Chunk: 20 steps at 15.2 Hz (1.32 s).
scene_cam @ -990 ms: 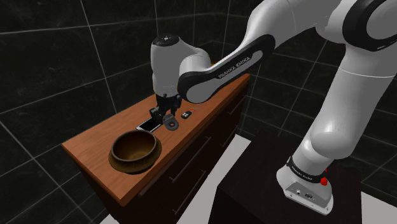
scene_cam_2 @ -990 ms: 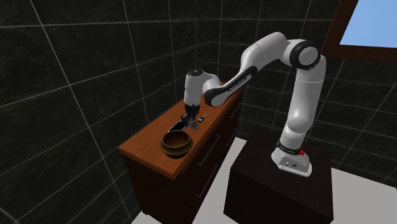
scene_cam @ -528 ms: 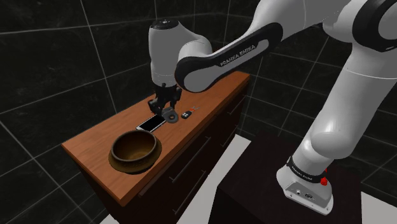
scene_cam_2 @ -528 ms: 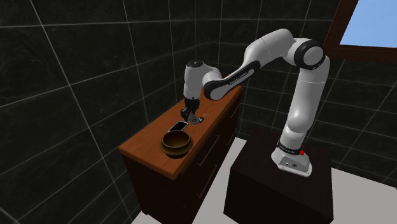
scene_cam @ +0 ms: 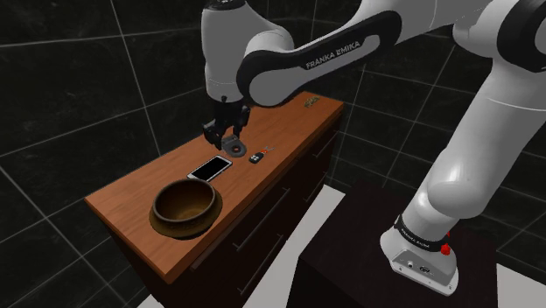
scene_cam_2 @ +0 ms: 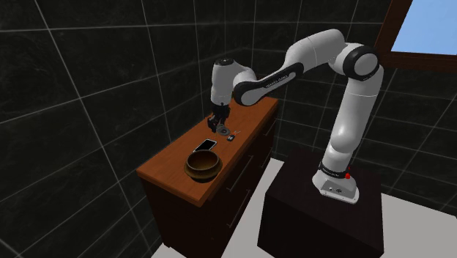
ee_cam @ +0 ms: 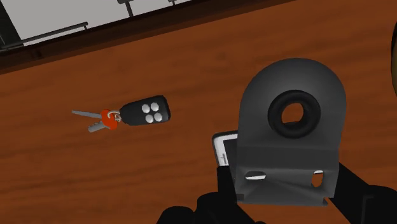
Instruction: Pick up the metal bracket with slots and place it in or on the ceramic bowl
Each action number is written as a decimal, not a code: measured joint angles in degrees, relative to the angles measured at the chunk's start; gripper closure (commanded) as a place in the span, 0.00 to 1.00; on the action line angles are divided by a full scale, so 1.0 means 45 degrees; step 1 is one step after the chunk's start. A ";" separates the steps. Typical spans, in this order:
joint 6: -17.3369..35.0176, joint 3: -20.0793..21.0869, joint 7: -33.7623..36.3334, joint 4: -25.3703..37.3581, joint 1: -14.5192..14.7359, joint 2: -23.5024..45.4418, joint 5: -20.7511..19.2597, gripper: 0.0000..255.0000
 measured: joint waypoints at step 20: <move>-0.3892 0.1244 0.3632 0.5773 0.3135 0.3664 -0.2320 1.00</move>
